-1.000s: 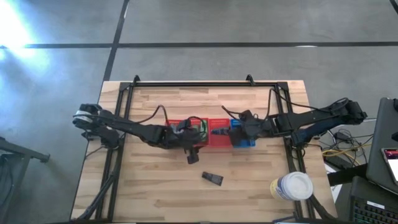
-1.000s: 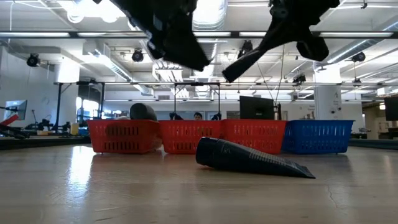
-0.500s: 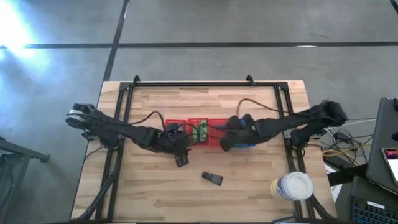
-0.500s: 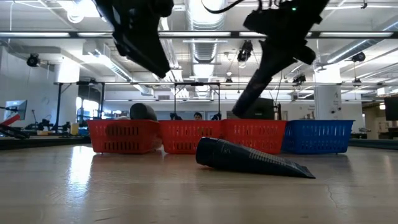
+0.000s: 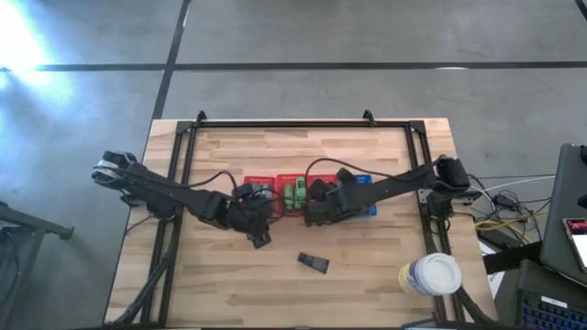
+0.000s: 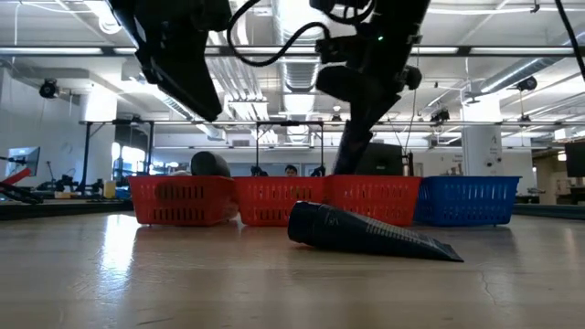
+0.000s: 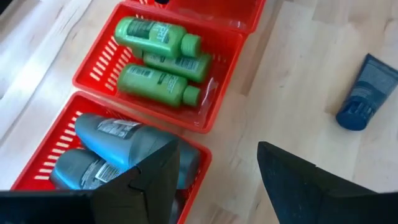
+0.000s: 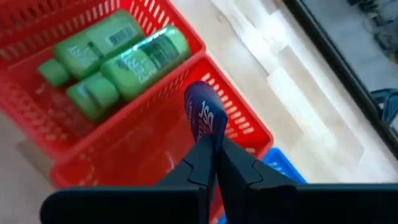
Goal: Pick & Place Travel size toiletries
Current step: Put the blue shave cream into the right red bin
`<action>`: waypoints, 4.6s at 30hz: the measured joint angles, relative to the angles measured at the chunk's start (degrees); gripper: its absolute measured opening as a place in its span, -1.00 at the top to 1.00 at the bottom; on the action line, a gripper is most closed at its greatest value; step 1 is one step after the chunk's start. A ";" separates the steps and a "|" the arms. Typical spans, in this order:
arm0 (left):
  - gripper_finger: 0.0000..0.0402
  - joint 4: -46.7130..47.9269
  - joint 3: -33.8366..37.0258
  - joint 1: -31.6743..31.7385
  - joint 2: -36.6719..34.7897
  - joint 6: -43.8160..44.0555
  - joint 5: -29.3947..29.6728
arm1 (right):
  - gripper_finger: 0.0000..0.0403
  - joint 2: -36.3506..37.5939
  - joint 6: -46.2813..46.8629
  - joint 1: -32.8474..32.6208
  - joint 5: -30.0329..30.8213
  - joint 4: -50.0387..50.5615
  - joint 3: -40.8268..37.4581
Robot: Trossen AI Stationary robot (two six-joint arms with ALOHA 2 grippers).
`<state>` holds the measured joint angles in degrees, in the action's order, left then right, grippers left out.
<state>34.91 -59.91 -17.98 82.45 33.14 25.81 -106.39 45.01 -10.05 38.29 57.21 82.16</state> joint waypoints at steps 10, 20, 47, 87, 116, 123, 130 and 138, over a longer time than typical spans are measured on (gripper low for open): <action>-0.10 0.60 1.17 -1.55 -0.47 1.43 -0.16 | 0.57 -4.93 -0.22 1.91 -7.78 -0.71 2.81; -0.10 0.75 1.17 -1.80 -1.10 0.99 -0.18 | -0.08 -0.31 0.00 0.11 -12.14 -1.98 2.80; -0.10 6.50 4.32 -15.61 -1.37 3.28 -1.36 | -0.27 -4.21 -5.35 -17.74 -24.91 -22.62 -1.43; -0.10 10.65 16.45 -26.75 -20.67 14.59 3.68 | -0.40 -15.93 -7.40 -14.18 -26.36 -15.84 9.28; -0.10 9.26 19.27 -26.75 -21.96 13.74 7.06 | 0.15 -16.37 -7.37 -11.28 -33.25 -16.92 4.82; -0.10 9.25 19.27 -26.75 -21.96 11.71 7.88 | 0.43 -11.76 7.15 -9.64 -33.02 -12.17 4.60; -0.10 9.25 19.27 -26.69 -21.96 10.26 12.60 | 0.41 1.11 23.75 -4.61 -23.85 -0.85 3.64; -0.10 9.08 19.47 -24.95 -21.96 10.89 17.78 | 0.36 10.97 23.35 11.31 -21.51 -4.74 -3.70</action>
<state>43.99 -40.45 -42.93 60.49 44.02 43.59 -95.42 68.36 1.26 16.77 52.47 78.46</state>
